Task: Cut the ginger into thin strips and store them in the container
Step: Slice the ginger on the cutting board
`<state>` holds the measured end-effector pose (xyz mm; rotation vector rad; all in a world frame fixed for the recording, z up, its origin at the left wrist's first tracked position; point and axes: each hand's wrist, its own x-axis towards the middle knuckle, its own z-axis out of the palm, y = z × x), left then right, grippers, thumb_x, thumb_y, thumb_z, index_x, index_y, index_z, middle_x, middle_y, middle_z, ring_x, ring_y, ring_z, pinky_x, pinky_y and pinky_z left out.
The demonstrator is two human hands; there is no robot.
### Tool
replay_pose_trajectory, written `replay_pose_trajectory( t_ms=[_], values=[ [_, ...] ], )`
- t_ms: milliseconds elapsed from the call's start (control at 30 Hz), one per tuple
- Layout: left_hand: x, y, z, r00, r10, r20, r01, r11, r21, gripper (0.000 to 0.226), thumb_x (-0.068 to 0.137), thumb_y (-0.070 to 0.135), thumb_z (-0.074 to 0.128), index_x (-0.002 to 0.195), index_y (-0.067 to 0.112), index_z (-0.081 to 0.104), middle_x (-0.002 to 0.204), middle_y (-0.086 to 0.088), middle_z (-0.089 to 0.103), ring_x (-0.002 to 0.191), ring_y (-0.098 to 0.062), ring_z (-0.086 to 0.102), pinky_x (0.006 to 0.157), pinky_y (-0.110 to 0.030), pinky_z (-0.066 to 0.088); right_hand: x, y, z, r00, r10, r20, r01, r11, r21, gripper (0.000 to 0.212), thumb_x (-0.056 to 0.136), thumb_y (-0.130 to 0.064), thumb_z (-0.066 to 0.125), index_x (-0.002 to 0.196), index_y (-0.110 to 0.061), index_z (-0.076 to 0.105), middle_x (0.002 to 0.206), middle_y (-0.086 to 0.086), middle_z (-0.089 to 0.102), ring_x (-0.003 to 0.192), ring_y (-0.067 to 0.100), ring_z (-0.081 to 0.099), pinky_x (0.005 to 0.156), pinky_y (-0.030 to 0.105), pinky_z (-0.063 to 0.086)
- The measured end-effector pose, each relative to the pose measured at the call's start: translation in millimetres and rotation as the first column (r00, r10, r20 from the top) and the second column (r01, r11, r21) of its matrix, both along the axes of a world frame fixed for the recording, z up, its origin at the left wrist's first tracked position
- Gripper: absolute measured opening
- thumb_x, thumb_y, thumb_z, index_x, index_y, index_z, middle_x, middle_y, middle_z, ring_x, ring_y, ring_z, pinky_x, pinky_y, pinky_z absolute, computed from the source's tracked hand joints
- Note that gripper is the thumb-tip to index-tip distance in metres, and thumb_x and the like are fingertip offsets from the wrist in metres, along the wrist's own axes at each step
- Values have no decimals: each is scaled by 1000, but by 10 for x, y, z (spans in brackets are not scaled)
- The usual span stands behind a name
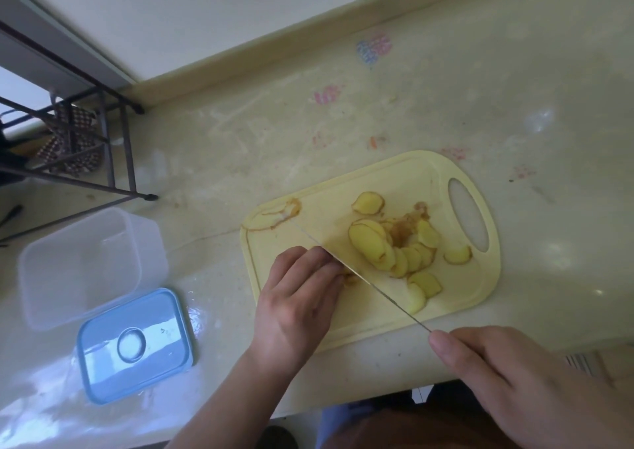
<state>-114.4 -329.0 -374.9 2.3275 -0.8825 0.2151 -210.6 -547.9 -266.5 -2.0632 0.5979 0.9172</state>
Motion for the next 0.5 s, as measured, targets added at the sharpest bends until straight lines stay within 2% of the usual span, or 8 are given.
replay_pose_trajectory(
  t_ms=[100, 133, 200, 267, 333, 400, 467, 500],
  values=[
    [10, 3, 3, 1000, -10, 0, 10, 1000, -14, 12, 86, 2, 78, 99, 5, 78, 110, -4, 71, 94, -30, 64, 90, -32, 51, 48, 26, -54, 1000, 11, -18, -11, 1000, 9, 133, 40, -105, -8, 100, -16, 69, 94, 3, 70, 101, -9, 49, 78, 5, 39],
    [17, 5, 4, 1000, -15, 3, 15, 1000, -18, 14, 86, 2, 79, 99, 5, 78, 110, -3, 72, 94, -29, 64, 89, -32, 51, 73, 34, -82, 999, 39, -19, -38, 999, 34, 130, 39, -106, -6, 94, -15, 68, 90, 2, 70, 96, -1, 55, 77, 10, 42],
    [25, 9, 5, 1000, -23, 13, 23, 1000, -18, 14, 85, 2, 80, 99, 4, 78, 110, -4, 72, 94, -29, 64, 88, -33, 52, 137, 59, -137, 998, 53, 33, -55, 995, 87, 100, 61, -100, 6, 74, -13, 55, 68, -4, 60, 68, 8, 58, 74, 25, 44],
    [35, 15, 5, 999, -28, 24, 29, 1000, -12, 14, 86, 3, 80, 99, 5, 78, 111, -3, 72, 95, -28, 63, 88, -33, 52, 144, 97, -154, 997, 30, 73, -39, 992, 123, 77, 74, -86, 17, 67, -14, 44, 59, -4, 49, 56, 8, 49, 70, 29, 42],
    [38, 23, -2, 999, -27, 25, 27, 1000, -9, 13, 86, 5, 80, 99, 6, 78, 110, -3, 72, 94, -26, 63, 88, -31, 51, 65, 90, -119, 998, -1, 64, -5, 995, 97, 72, 72, -79, 22, 69, -15, 53, 62, -4, 54, 61, 5, 53, 70, 20, 43],
    [29, 25, -13, 1000, -15, 20, 15, 1000, -1, 13, 85, 5, 81, 98, 6, 79, 109, -3, 72, 95, -25, 62, 89, -30, 51, 10, 77, -60, 998, -62, 13, 60, 994, 86, 78, 64, -78, 21, 81, -15, 64, 75, -2, 63, 69, 4, 58, 64, 13, 41],
    [24, 30, -21, 1000, -8, 12, 8, 1000, 0, 14, 85, 4, 82, 99, 6, 79, 110, -3, 72, 95, -25, 61, 89, -29, 50, 53, 84, -47, 999, -29, -34, 32, 996, 81, 82, 66, -78, 20, 88, -13, 65, 83, -3, 66, 78, 7, 60, 65, 17, 37],
    [24, 28, -23, 1000, -5, 11, 5, 1000, -3, 14, 85, 5, 81, 99, 6, 79, 110, -2, 72, 95, -25, 61, 89, -29, 50, 113, 89, -69, 1000, -4, -25, 6, 996, 91, 77, 71, -77, 21, 81, -13, 61, 77, -4, 63, 77, 8, 59, 66, 19, 36]
  ],
)
